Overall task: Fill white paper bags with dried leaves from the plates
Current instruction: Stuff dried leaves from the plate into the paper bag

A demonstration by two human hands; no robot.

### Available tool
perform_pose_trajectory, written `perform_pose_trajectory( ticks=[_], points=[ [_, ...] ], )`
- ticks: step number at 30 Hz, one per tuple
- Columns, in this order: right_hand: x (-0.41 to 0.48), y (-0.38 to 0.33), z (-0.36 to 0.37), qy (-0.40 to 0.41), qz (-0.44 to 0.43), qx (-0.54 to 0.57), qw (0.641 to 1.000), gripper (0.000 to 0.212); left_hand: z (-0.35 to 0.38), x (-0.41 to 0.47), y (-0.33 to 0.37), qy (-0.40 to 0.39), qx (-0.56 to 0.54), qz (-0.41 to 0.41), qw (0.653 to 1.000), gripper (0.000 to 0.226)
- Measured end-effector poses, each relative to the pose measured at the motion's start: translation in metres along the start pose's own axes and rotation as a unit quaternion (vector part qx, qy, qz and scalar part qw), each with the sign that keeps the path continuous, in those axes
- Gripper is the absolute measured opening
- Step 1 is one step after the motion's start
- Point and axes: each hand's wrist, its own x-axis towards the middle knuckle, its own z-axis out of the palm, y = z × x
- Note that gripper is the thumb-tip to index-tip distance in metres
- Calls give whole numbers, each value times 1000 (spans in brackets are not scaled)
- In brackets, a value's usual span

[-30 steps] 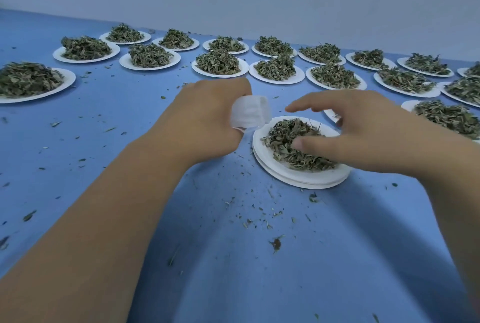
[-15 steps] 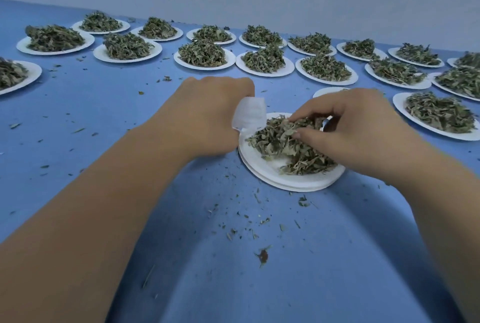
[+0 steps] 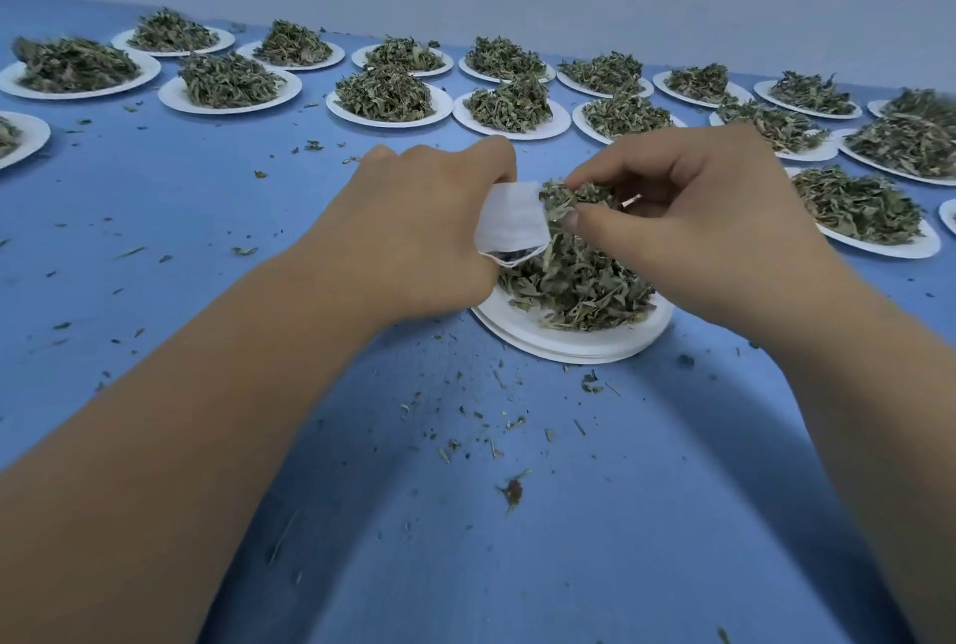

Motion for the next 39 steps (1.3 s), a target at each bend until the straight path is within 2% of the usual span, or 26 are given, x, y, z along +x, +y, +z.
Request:
perform_pose_trajectory(
  ticks=[6,10,13,19,22,24,31,36,39],
  points=[
    [0,1,4,-28,18,41,999,27,2,0,4,14,-19,-5,1000,43],
    [-1,-2,6,-84,49,66,993,16,5,1,7,8,-26,-12,1000,43],
    [2,0,3,-114,77,123,983,40,6,1,7,4,-31,-11,999,39],
    [0,4,7,-67,87,175,978,13,6,1,10,21,-51,-12,998,26],
    [1,3,9,-50,91,198,975,14,7,-1,12,48,-94,-14,994,22],
    [0,3,10,-40,85,174,980,13,8,-1,13,49,-97,-11,994,24],
    [1,-4,15,-6,70,131,989,24,7,-2,19,47,-21,35,998,25],
    [-3,-1,12,-80,61,172,980,16,6,-2,18,58,-30,25,998,26],
    [-2,-1,7,-134,68,159,976,28,6,-2,15,66,-52,9,996,26]
  ],
)
